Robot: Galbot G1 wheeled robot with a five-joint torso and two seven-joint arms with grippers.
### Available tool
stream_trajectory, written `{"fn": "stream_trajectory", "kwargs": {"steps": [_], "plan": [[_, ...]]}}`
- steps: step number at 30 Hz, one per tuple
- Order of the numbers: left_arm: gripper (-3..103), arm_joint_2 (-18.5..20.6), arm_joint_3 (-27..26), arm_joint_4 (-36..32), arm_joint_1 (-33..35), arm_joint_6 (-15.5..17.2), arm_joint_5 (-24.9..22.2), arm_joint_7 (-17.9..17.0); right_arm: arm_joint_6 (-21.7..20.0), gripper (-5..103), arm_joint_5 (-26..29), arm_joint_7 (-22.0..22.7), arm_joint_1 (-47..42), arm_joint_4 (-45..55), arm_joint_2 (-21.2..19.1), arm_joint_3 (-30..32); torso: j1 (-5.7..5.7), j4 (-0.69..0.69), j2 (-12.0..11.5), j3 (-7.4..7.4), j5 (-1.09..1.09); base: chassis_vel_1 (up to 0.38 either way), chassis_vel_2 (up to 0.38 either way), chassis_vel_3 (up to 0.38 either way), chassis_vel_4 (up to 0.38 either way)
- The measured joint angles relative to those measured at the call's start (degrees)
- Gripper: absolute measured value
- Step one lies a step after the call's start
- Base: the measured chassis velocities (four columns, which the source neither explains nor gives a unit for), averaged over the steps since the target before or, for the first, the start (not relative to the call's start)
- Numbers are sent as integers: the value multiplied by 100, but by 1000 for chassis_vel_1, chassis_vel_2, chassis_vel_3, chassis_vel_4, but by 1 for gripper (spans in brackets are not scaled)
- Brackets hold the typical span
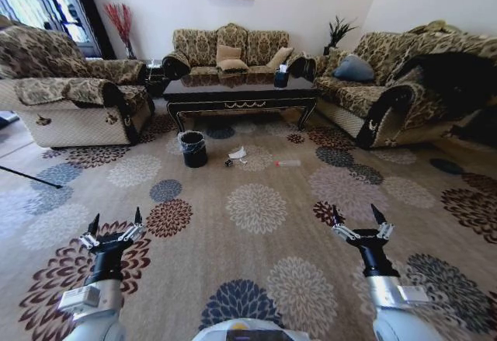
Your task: Move to the front of the table and pick up the trash from the floor, then place it into the trash bin.
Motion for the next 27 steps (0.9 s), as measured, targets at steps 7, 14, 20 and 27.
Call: {"fn": "stream_trajectory", "kwargs": {"steps": [7, 14, 20, 27], "plan": [[100, 19, -6, 65, -85, 13, -22, 0, 25, 100, -9, -2, 17, -12, -6, 17, -46, 0, -157, -111, 0, 0, 0, 0, 0], [100, 45, -11, 117, -155, 35, -35, 3, 39, 100, -27, -3, 48, -60, -6, 13, -74, 0, -305, -231, 0, 0, 0, 0, 0], [100, 45, 0, 179, -191, 38, -35, 6, 104, 100, -92, -39, 86, -126, 11, -6, -95, 0, -450, -355, 0, 0, 0, 0, 0], [100, 40, 18, 226, -219, 40, -26, 8, 122, 100, -94, -41, 108, -161, 13, -16, -121, 0, -571, -452, 0, 0, 0, 0, 0]]}}
